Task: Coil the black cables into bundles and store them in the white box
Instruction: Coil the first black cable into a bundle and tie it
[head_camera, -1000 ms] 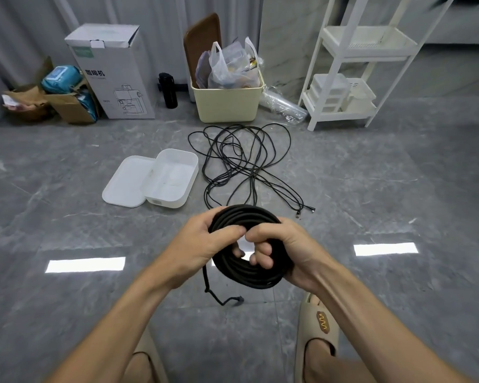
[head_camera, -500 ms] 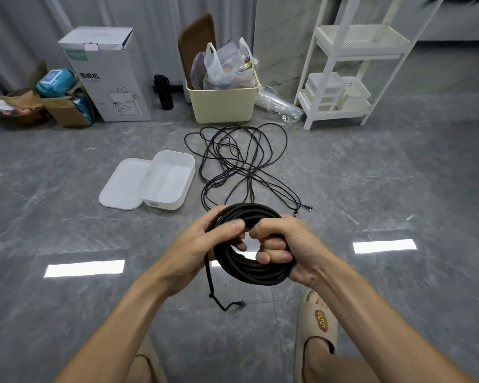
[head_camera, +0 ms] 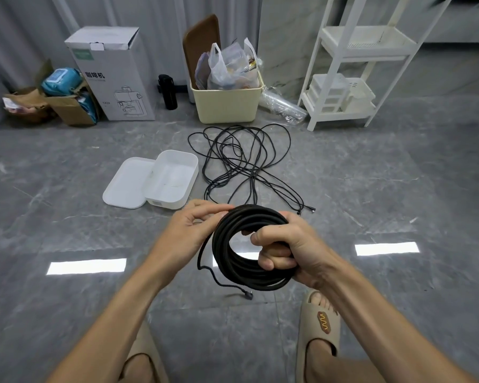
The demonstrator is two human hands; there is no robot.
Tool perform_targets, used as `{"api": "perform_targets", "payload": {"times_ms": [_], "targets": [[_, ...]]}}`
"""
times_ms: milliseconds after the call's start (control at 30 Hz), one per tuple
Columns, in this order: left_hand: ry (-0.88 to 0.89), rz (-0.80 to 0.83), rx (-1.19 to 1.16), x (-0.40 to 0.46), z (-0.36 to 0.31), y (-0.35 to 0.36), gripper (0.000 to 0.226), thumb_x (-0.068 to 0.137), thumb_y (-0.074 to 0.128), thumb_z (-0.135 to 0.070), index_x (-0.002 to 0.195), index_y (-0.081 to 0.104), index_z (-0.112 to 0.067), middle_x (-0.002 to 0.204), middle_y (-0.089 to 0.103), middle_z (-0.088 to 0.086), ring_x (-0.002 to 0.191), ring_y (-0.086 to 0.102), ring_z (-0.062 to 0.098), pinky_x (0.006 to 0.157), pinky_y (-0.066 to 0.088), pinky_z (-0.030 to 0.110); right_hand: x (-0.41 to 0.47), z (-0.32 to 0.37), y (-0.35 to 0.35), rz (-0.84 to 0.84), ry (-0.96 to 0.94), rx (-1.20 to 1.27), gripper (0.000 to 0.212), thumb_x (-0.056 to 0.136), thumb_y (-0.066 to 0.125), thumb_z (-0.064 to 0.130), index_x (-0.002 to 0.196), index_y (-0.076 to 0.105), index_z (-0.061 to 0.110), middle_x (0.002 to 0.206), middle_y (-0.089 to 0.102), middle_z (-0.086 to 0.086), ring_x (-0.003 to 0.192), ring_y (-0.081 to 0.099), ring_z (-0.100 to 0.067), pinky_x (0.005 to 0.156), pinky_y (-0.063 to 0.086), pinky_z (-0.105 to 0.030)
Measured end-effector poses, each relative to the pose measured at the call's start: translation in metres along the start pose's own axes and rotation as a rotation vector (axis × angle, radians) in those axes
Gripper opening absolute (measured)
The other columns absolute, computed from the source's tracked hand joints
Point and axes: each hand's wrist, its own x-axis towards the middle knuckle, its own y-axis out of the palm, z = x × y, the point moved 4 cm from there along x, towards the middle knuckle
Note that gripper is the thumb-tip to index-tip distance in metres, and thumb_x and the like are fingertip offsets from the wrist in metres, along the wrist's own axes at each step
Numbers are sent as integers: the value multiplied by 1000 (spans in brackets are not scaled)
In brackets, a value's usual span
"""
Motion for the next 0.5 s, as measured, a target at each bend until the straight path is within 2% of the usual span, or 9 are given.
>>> {"api": "perform_targets", "payload": {"times_ms": [33,100,167,233,300,333,400,433,500], "targets": [[5,-15,47,0,-1,-1,22,78,65,-45,94,78,-39,98,59,-12,78,56,-4,74,41,3,0,0,0,-7,-4,0,12,69,60,0,69,69,9,43,22,6,30,18,-7,40,36,-21],[-1,25,87,-2,-3,-1,15,88,66,-32,88,78,-41,93,55,-9,76,53,-2,73,40,5,0,0,0,-18,-8,13,10,69,60,0,72,67,7,42,22,7,29,18,-7,40,36,-21],[9,110,112,-8,-3,0,36,99,55,-20,80,77,-40,89,63,-13,81,58,-2,77,42,8,1,0,-1,-44,-11,24,10,68,61,1,78,64,2,41,21,7,29,18,-7,40,35,-21],[-1,187,102,-12,-5,4,43,103,41,-19,81,76,-30,87,70,-11,85,63,3,80,45,15,2,0,-4,-77,-16,40,18,67,61,1,85,60,-1,42,20,7,30,17,-7,40,35,-21],[-54,200,34,-10,-6,8,49,93,31,-21,85,78,-21,92,76,0,94,67,15,85,49,26,3,1,-5,-97,-36,47,7,68,61,0,75,59,3,42,20,7,31,17,-6,40,34,-21],[-90,193,8,-10,-5,9,51,92,29,-17,81,79,-19,89,77,3,96,67,21,86,49,30,4,0,-6,-100,-46,43,12,71,61,-2,65,58,9,42,21,8,31,18,-6,40,34,-21],[-101,167,-2,-7,-4,10,42,95,39,-15,83,80,-19,84,77,2,98,67,25,83,49,30,5,-3,-8,-120,-48,17,24,78,59,-7,66,56,14,44,26,7,33,20,-6,40,33,-22],[-70,172,-2,-8,-7,12,26,91,51,-25,99,76,-20,90,77,2,99,68,21,82,51,25,6,-3,-7,-141,-55,4,18,80,59,-8,77,58,10,46,28,7,34,21,-6,39,32,-22],[-33,192,31,-15,-8,14,47,75,69,-33,120,59,-28,98,76,0,94,70,13,78,53,18,6,-5,-7,-156,-39,-12,22,82,58,-10,99,59,4,49,31,5,34,23,-6,39,30,-22]]}}
